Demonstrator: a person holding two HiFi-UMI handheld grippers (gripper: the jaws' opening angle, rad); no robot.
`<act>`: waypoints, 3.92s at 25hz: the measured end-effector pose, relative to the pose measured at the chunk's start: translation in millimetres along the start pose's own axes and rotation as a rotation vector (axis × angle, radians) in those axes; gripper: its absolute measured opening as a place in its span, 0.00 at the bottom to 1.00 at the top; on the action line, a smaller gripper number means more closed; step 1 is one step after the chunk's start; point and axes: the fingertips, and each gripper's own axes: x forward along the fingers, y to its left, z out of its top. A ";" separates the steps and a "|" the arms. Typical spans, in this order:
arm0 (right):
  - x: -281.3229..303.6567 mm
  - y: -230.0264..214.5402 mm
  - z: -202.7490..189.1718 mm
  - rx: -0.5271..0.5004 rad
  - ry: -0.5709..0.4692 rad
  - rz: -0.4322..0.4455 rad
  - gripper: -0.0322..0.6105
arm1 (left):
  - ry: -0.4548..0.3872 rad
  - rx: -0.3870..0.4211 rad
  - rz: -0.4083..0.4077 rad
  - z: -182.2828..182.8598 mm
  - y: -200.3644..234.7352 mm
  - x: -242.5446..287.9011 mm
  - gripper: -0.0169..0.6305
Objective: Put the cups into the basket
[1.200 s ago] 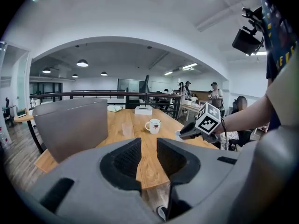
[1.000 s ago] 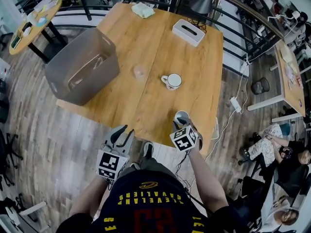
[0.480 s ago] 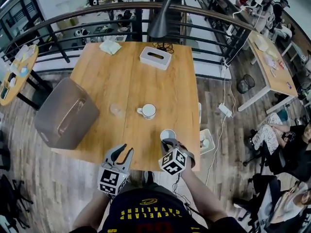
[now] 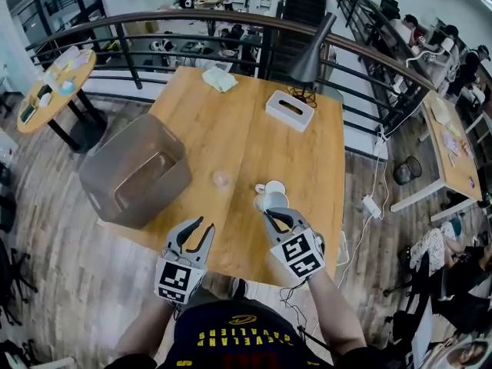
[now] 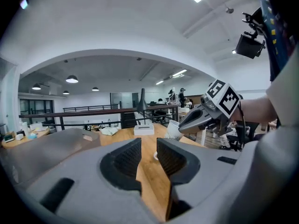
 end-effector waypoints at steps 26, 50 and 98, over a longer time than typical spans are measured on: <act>298.0 233.5 296.6 -0.552 -0.040 0.502 0.08 | -0.052 -0.160 0.434 -52.5 358.7 -196.9 0.17; 414.4 334.0 196.9 -0.862 0.229 0.864 0.08 | 0.006 -0.289 0.405 -121.3 437.8 -218.8 0.17; 55.8 95.2 120.7 0.444 -0.364 -0.231 0.08 | -0.188 -0.018 0.021 43.7 186.6 -115.3 0.16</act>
